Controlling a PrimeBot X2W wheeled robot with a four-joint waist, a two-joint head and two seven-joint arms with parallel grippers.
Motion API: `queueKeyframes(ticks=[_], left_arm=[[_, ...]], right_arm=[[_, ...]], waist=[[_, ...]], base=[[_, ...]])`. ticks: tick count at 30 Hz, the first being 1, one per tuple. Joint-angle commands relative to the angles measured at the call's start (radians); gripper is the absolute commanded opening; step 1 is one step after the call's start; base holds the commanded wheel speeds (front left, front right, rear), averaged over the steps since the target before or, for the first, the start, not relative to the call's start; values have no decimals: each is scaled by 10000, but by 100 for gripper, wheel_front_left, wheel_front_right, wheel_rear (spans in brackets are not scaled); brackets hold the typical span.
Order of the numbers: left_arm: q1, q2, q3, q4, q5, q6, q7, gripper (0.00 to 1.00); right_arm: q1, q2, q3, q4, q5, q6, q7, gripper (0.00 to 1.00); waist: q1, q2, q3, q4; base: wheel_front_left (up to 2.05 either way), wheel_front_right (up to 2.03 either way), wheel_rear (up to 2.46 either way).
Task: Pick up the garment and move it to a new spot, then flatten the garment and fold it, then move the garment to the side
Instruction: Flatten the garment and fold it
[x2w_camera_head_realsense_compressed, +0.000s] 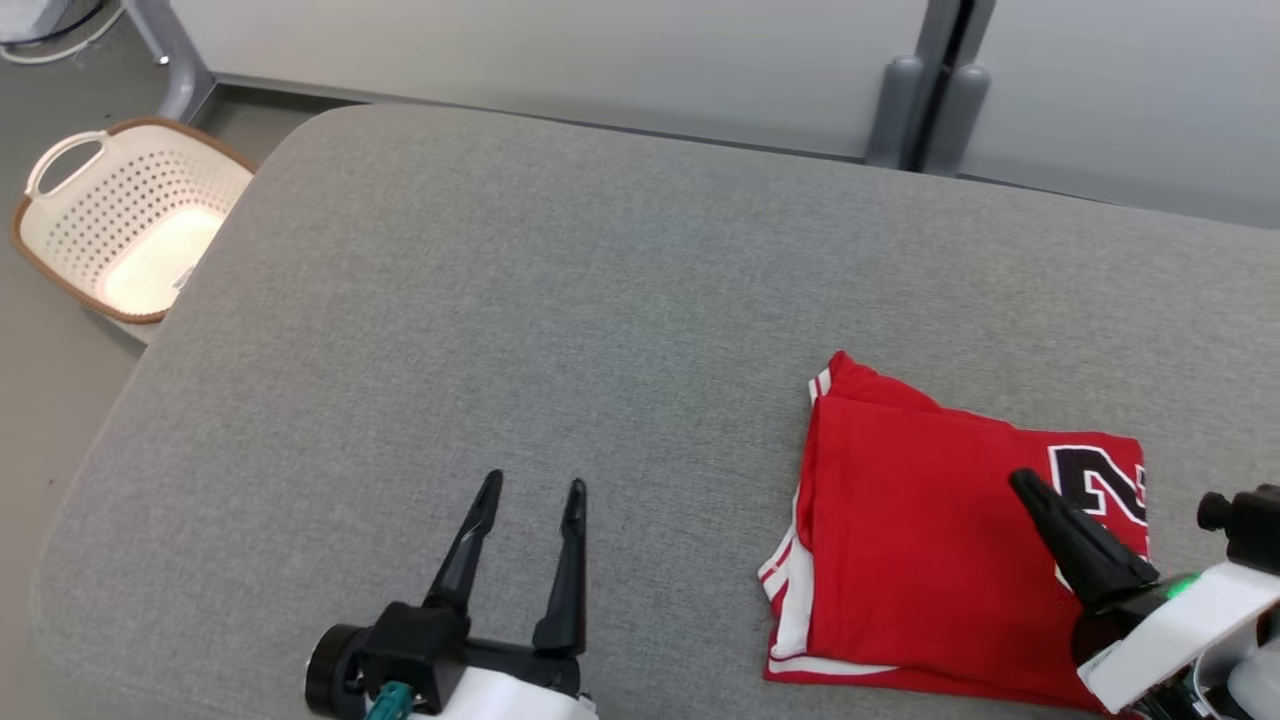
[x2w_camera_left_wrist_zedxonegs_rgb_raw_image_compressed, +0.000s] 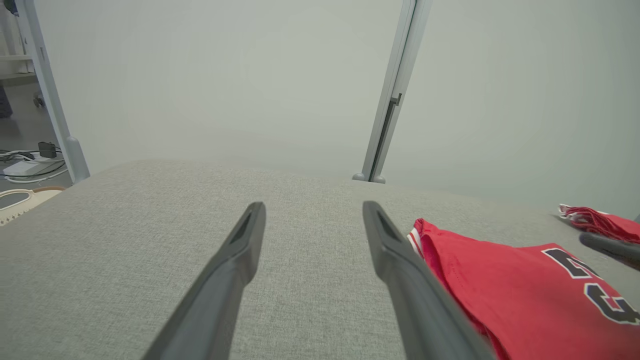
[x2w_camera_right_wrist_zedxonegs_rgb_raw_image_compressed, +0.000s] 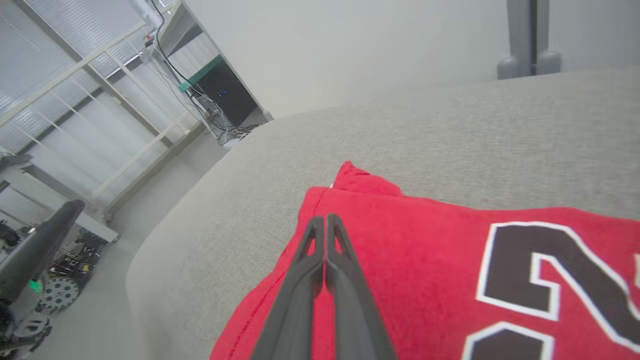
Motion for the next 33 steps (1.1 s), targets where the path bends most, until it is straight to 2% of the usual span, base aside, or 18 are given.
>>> queueKeyframes(ticks=[1,2,3,7,10,12,15,16,24,33], left_arm=[[185,40,205,-41,61,67,-12,100],[273,41,341,-58,74,69,-12,100],[369,41,487,-64,90,70,-12,100],[840,40,1067,-183,226,-37,-12,100],[1239,38,1478,-279,314,-121,-12,100],[1490,44,1699,-337,422,-202,-12,100],[1846,41,1977,-464,492,-328,-12,100],[2030,41,2133,-522,489,-434,-12,100],[2584,41,2341,-619,871,-416,-12,100],[2751,40,2281,-656,1398,-341,-12,100]], right_arm=[[206,288,-264,495,-490,-6,-354,37],[254,489,-542,830,-859,-6,-474,80],[320,732,-842,1139,-1244,-6,-532,100],[932,2097,-3292,1745,-3828,-6,-540,100],[1479,3083,-4918,1562,-5793,-6,-546,100],[2005,3683,-5590,1425,-6729,-6,-546,100],[2634,4227,-6316,1085,-7865,-7,-544,100],[3027,4633,-6663,860,-8270,-6,-537,100],[3935,5543,-7268,36,-9269,-6,-532,100],[4260,5741,-6959,-57,-9574,-7,-533,100]], waist=[[0,-1,-202,-241],[0,-1,-276,-360],[0,-1,-368,-499],[0,-1,-732,-1131],[0,-1,-1045,-1566],[0,-1,-1259,-1815],[0,-1,-1550,-2106],[0,-1,-1700,-2265],[0,-1,-1991,-2660],[0,-1,-2058,-2772]], base=[[0,0,0],[0,0,0],[0,0,0],[0,0,0],[0,0,0],[0,0,0],[0,0,0],[0,0,0],[0,0,0],[0,0,0]])
